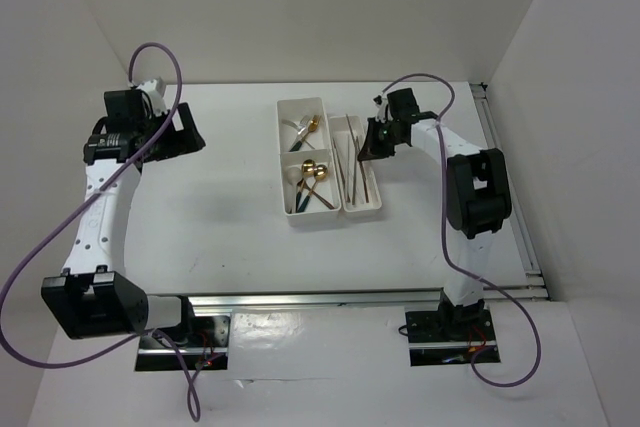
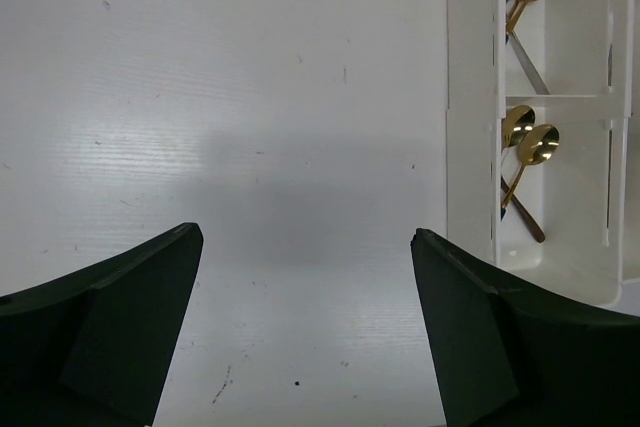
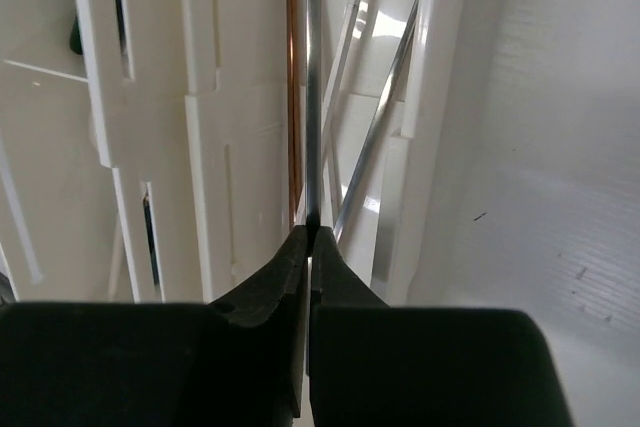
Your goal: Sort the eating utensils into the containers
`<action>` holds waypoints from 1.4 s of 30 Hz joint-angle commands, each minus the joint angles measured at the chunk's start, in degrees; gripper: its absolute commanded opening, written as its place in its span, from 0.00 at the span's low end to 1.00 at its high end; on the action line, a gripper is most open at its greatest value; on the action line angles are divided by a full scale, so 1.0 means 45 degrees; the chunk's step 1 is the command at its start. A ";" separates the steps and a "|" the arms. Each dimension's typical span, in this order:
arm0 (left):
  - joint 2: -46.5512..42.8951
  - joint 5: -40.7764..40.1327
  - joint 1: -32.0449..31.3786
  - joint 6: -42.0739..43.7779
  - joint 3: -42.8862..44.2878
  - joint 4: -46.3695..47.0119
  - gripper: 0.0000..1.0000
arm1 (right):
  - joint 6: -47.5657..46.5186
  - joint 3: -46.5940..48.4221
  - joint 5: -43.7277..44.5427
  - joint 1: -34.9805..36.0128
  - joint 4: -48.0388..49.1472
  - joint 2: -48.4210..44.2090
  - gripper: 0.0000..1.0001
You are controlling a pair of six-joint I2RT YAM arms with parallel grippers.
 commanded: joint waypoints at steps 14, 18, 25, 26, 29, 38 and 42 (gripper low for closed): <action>0.1369 0.0092 0.0090 0.0132 0.0553 0.0253 1.00 | -0.0136 -0.0710 -0.0679 0.0115 -0.0452 -0.0043 0.00; 0.1506 0.0287 0.0090 0.0014 0.0670 0.0370 1.00 | -0.0136 -0.1336 -0.0230 0.0115 -0.0454 -0.0610 0.00; 0.1741 0.0600 0.0090 0.0151 0.0417 0.0488 1.00 | -0.0507 -0.0519 -0.0366 0.0115 -0.0317 -0.0845 0.46; 0.1741 0.0600 0.0090 0.0267 0.0146 0.0604 1.00 | -0.0662 -0.0285 -0.0366 0.0115 -0.0317 -0.0845 0.47; 0.1741 0.0600 0.0090 0.0386 -0.0168 0.0974 1.00 | -0.1013 0.0770 -0.0366 -0.0001 0.0033 -0.1274 0.47; 0.2305 0.0191 -0.0690 0.1206 -0.1380 0.2771 1.00 | -0.4235 0.1517 0.0687 -0.1015 0.0679 -0.2348 0.52; 0.2891 0.0073 -0.0809 0.1536 -0.1654 0.3455 1.00 | -0.5135 0.0267 0.0844 -0.2402 0.0679 -0.2486 0.52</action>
